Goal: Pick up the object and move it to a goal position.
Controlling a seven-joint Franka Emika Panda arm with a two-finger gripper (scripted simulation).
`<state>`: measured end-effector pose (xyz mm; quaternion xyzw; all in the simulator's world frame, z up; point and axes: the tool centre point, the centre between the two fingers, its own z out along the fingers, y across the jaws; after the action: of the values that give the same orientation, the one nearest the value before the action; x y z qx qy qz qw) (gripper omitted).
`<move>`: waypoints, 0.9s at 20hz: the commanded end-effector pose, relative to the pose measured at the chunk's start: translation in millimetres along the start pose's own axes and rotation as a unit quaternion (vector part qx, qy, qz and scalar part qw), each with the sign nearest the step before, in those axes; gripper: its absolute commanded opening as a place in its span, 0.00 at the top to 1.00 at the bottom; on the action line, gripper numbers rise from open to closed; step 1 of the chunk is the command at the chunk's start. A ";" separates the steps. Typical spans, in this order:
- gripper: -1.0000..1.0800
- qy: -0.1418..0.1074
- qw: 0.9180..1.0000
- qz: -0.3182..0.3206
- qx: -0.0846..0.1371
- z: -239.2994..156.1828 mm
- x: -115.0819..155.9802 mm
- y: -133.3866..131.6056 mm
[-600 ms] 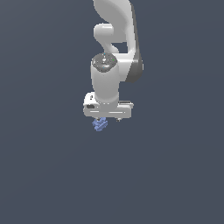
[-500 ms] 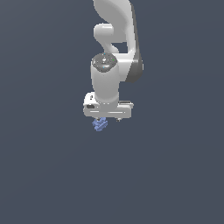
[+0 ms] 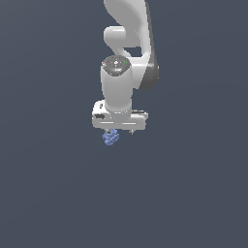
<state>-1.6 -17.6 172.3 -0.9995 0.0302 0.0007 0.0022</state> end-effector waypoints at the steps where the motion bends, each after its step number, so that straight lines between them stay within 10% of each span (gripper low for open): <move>1: 0.04 0.000 1.000 0.001 0.000 0.4 -0.2 0.1; 18: 0.04 -0.001 0.991 0.137 0.001 27.1 -18.0 18.9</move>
<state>-17.7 -32.5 149.2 -0.9893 0.1461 0.0017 0.0036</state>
